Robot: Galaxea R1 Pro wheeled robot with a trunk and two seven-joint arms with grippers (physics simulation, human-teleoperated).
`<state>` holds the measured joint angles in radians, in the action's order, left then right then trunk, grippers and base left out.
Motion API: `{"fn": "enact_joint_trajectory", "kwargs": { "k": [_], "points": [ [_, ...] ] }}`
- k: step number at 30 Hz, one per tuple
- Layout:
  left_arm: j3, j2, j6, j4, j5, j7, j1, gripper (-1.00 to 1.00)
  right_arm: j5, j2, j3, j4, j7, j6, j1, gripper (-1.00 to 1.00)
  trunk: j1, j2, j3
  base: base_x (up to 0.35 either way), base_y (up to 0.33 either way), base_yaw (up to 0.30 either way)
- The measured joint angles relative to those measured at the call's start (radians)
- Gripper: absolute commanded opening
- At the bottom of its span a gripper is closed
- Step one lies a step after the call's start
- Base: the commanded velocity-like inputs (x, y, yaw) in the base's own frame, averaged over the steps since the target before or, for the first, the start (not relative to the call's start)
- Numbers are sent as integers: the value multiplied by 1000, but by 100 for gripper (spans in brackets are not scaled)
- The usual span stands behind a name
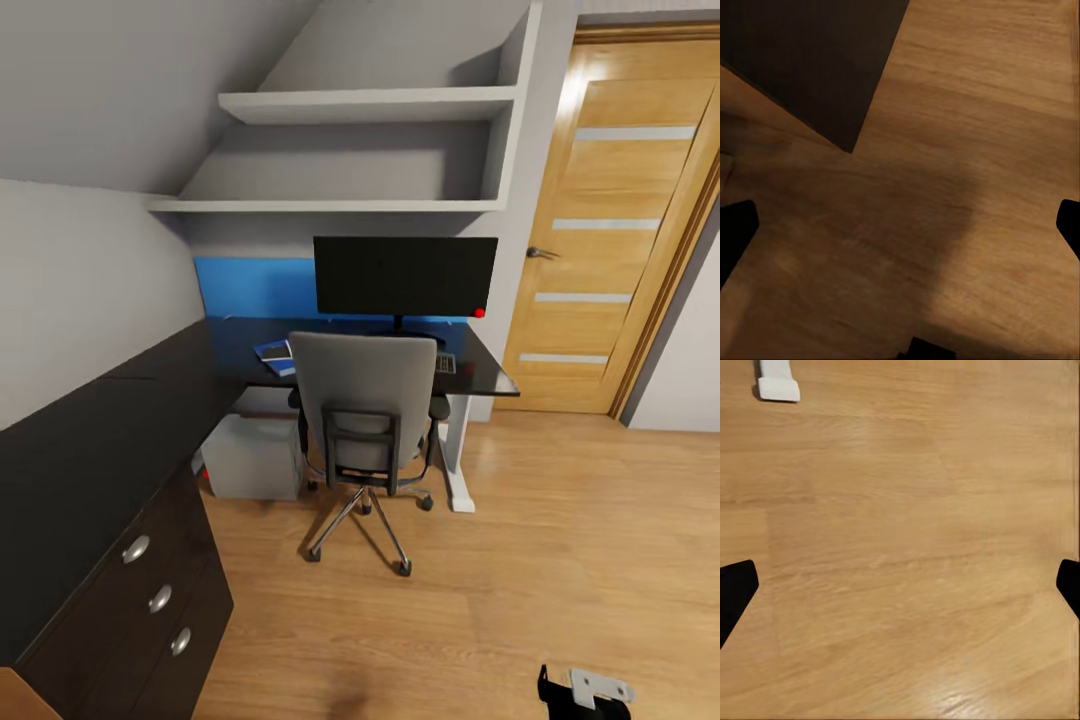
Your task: In the bedroom, organize the workspace by keeping the computer under the desk, ensuring the monitor is on the desk, placing the keyboard on the desk next to the monitor, placing the mouse on the desk next to the keyboard, moving the folder from the swivel chair onto the desk next to the mouse, stacking the notebook on top of the folder with the pen on top of the notebook, and positioning the swivel chair next to the desk.
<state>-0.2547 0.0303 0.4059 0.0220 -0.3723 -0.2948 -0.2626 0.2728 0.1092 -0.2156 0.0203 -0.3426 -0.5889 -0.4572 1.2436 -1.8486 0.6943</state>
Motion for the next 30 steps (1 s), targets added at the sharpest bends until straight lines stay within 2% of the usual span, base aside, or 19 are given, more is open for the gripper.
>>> {"fn": "enact_joint_trajectory", "kwargs": {
  "k": [2,4,5,9,12,15,26,28,30],
  "points": [
    [0,-4,10,0,18,1,5,100,0,5,-1,1,1,3,1,100,-8,14,-6,0,0,0],
    [0,-10,31,0,37,2,17,100,0,-4,-2,2,2,12,13,100,-15,28,-12,0,0,0],
    [1,-12,61,0,43,3,37,100,0,-24,-3,2,3,17,29,100,-19,35,-15,0,0,0],
    [0,-13,138,0,50,5,72,100,0,-66,-2,2,3,20,43,100,-35,63,-28,0,0,0],
    [0,-13,227,0,51,6,105,100,-1,-115,-4,2,4,21,49,100,-46,84,-38,0,0,0],
    [-1,-14,250,0,52,5,113,100,0,-128,-1,2,4,21,50,100,-58,105,-47,0,0,0],
    [1,-14,242,0,48,-4,117,100,2,-131,1,2,4,21,52,100,-100,182,-82,0,0,0],
    [2,-13,217,0,48,-2,117,100,2,-131,1,2,4,21,52,100,-107,196,-88,0,0,0],
    [4,-12,141,0,49,-1,117,100,2,-131,1,2,4,21,52,100,-115,210,-94,0,0,0]
  ]
}}
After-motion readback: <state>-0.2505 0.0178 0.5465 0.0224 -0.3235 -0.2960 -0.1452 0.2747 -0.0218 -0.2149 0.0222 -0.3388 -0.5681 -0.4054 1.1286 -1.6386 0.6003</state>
